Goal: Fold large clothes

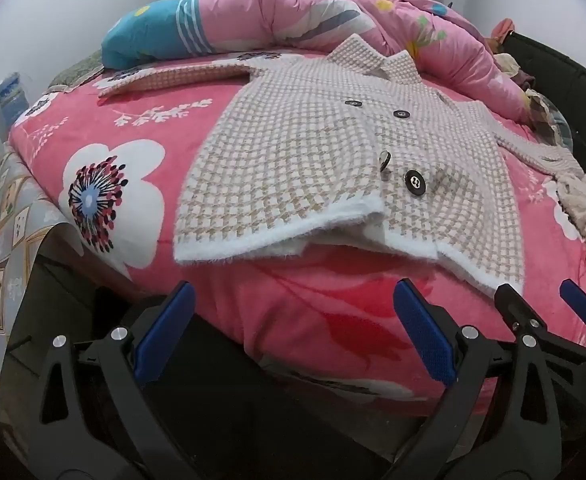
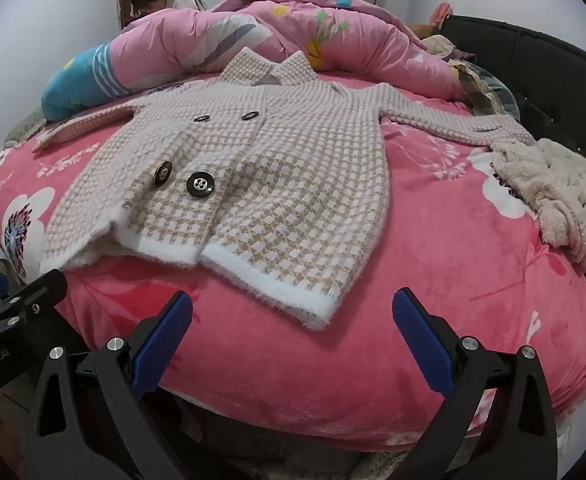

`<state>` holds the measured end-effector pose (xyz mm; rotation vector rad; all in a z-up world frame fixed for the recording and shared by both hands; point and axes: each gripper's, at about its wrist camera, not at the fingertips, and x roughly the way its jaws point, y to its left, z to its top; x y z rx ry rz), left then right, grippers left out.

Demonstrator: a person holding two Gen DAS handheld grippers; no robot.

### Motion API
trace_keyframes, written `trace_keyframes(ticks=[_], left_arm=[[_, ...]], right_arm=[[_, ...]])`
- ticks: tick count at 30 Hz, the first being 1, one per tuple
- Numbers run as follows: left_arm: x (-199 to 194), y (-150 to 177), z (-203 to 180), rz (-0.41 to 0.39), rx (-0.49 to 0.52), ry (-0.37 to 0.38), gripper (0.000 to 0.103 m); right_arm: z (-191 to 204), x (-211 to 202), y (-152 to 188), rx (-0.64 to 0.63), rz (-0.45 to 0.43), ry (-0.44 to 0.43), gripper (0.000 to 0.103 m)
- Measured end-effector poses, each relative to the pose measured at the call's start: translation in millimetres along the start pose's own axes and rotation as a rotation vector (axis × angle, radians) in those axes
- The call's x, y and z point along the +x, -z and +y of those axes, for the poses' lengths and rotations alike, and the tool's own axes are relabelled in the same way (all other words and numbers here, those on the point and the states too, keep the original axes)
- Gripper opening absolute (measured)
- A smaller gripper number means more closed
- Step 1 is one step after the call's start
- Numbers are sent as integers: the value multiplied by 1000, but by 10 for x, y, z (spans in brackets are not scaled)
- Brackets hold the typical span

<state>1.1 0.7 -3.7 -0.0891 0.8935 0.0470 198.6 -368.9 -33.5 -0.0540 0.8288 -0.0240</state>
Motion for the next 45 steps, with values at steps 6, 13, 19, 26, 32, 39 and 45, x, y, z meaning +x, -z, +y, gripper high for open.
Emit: trace_keyframes(ticks=[6, 13, 19, 26, 32, 39, 45], left_arm=[[0, -8, 8, 1, 1, 2, 96], [-4, -10, 9, -2, 2, 2, 96], [-10, -25, 4, -3, 4, -1, 96], [-21, -29, -3, -4, 5, 0, 96], [-22, -26, -6, -5, 6, -1, 96], [-28, -37, -6, -5, 7, -2, 96], [-30, -39, -1, -7, 7, -3, 96]], right_arm=[[-3, -17, -21, 2, -1, -6, 98], [-60, -19, -53, 4, -4, -15, 98], [-55, -18, -46, 4, -7, -14, 98], [-62, -24, -42, 6, -8, -14, 98], [-63, -28, -42, 5, -9, -15, 98], [-58, -29, -36, 5, -9, -14, 98], [-56, -29, -36, 5, -9, -14, 98]])
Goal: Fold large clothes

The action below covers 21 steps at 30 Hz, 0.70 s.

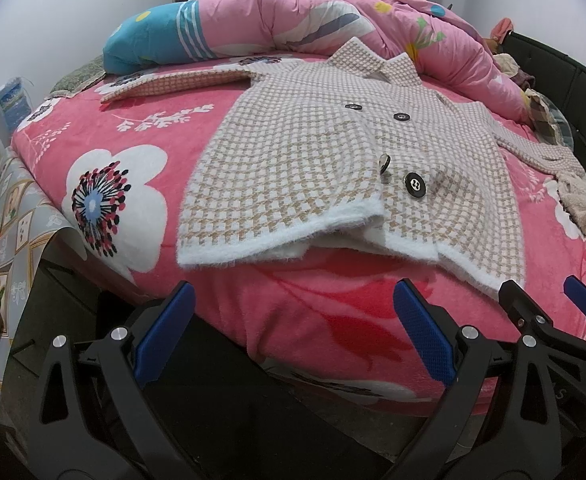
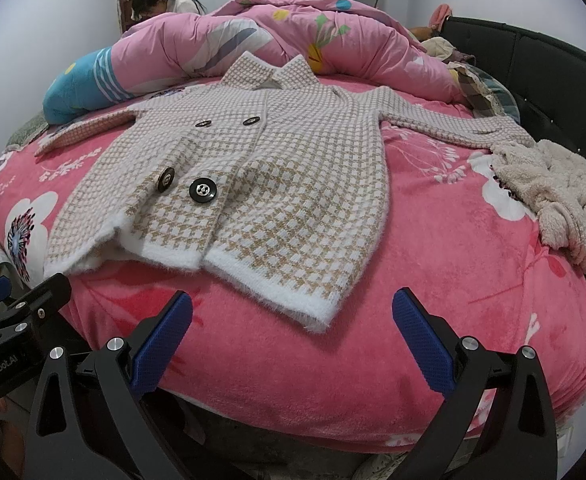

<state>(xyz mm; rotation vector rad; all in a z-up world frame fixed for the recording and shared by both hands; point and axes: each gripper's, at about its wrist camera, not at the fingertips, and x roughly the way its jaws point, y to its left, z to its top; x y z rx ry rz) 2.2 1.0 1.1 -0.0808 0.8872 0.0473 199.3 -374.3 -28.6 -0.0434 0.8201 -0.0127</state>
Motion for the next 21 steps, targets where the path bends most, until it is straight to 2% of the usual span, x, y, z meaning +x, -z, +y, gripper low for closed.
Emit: trace_keyframes(ticks=[21], left_arm=[[3, -17, 82, -2, -1, -3, 96]], right_arm=[[-1, 6, 0, 2, -3, 0, 98]])
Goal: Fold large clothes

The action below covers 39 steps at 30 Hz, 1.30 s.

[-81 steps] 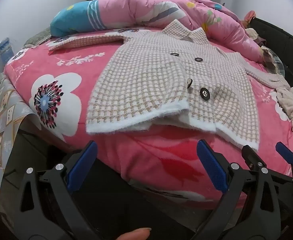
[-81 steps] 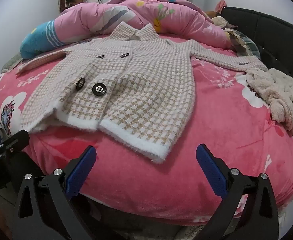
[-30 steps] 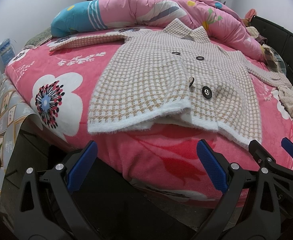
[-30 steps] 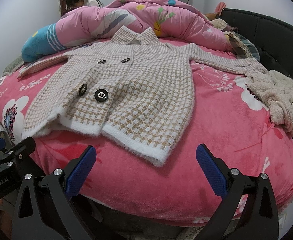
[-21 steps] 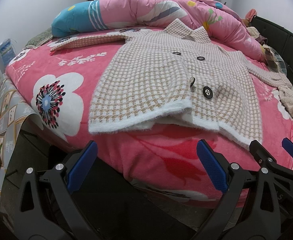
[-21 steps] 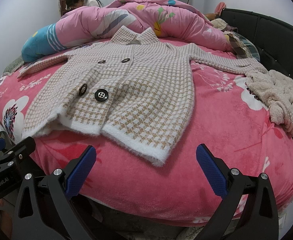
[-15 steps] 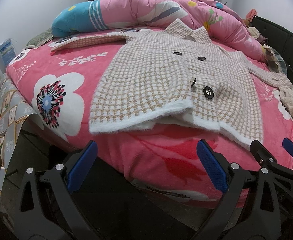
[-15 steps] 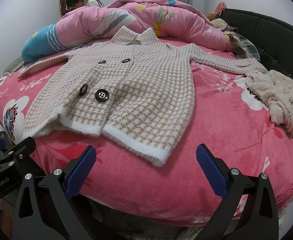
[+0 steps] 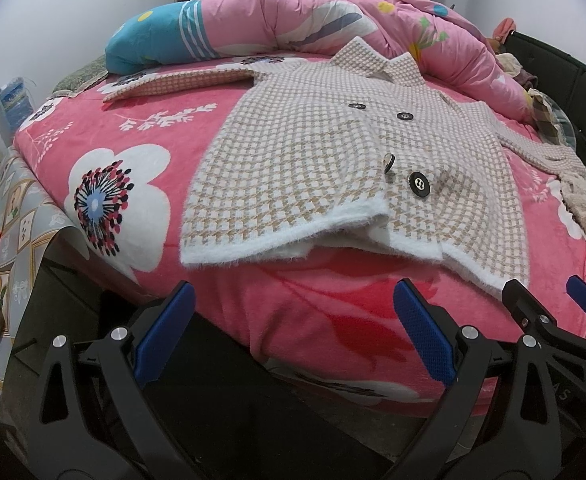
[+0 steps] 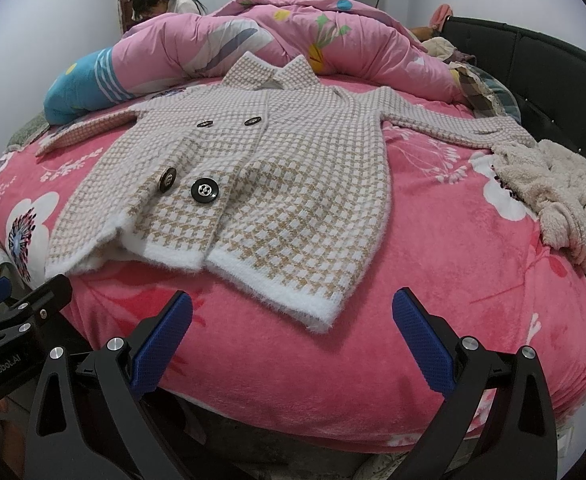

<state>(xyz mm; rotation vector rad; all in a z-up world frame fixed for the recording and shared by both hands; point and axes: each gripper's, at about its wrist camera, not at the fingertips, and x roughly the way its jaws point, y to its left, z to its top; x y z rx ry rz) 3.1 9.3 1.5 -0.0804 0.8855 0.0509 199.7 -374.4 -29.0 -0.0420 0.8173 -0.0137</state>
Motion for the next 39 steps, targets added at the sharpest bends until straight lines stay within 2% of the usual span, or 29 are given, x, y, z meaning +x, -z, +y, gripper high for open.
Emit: trace_keyframes(ticks=[21, 25, 27, 29, 31, 35, 37, 39], left_arm=[[173, 32, 32, -2, -1, -46, 96], [220, -66, 200, -53, -18, -26, 96], [214, -129, 337, -100, -34, 47, 96], [244, -230, 500, -113, -73, 105, 96], [321, -353, 648, -105, -102, 137, 96], [553, -542, 799, -63, -108, 136, 96], [692, -576, 865, -66, -117, 152, 96], [829, -585, 928, -53, -122, 163, 96]], right_arm=[[-52, 156, -11, 2, 13, 9, 98], [-236, 261, -155, 12, -13, 4, 97], [-362, 287, -247, 25, -36, -7, 97], [-525, 340, -342, 39, -43, -54, 97], [-721, 469, -423, 72, -3, -147, 97], [-1023, 733, -460, 132, 107, -305, 97], [-1100, 845, -433, 147, 151, -381, 97], [-1144, 938, -393, 172, 190, -429, 97]])
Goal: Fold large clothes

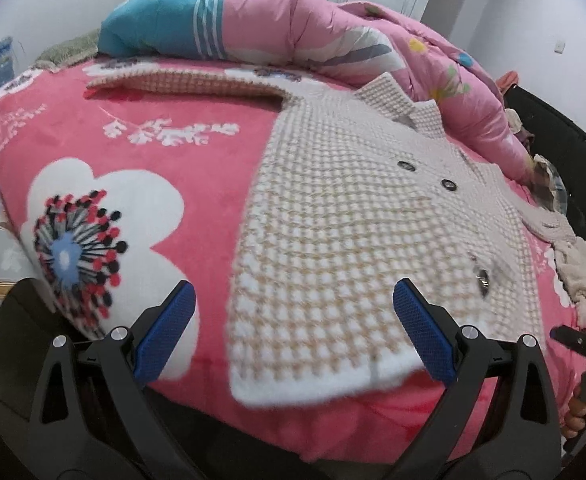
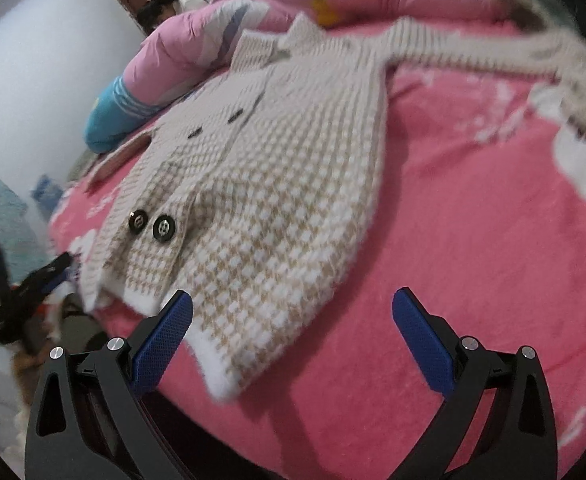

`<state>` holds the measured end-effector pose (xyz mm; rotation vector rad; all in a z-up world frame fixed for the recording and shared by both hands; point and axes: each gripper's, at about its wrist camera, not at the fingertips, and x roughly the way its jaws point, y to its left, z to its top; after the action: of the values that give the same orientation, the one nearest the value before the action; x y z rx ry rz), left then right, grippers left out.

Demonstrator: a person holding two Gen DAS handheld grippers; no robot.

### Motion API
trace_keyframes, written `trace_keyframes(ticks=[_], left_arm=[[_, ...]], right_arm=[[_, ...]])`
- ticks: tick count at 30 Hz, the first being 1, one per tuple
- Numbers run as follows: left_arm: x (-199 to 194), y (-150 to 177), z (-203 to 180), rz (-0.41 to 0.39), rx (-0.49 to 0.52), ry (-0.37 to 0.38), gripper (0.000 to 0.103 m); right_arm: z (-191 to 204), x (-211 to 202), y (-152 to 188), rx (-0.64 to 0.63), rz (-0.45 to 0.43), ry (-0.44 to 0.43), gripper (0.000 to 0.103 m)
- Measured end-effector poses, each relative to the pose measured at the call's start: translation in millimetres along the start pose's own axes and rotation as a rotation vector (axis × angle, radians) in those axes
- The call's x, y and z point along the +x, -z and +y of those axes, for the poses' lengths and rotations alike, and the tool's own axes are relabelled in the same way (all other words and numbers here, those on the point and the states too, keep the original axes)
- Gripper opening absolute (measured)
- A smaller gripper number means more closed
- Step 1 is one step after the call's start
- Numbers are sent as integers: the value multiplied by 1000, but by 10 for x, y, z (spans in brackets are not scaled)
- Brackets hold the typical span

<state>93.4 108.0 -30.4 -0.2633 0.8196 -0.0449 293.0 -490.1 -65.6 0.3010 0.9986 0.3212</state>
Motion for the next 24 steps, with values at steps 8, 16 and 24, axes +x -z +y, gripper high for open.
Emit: trace_keyframes(ticks=[8, 16, 24], left_arm=[[535, -121, 82, 65, -22, 28, 65], [709, -272, 178, 86, -76, 83, 39], [640, -102, 291, 143, -151, 95, 37]], right_arm=[[-261, 374, -208, 107, 56, -108, 72], [-418, 538, -384, 211, 63, -219, 45], [-392, 547, -33, 254, 114, -317, 13]])
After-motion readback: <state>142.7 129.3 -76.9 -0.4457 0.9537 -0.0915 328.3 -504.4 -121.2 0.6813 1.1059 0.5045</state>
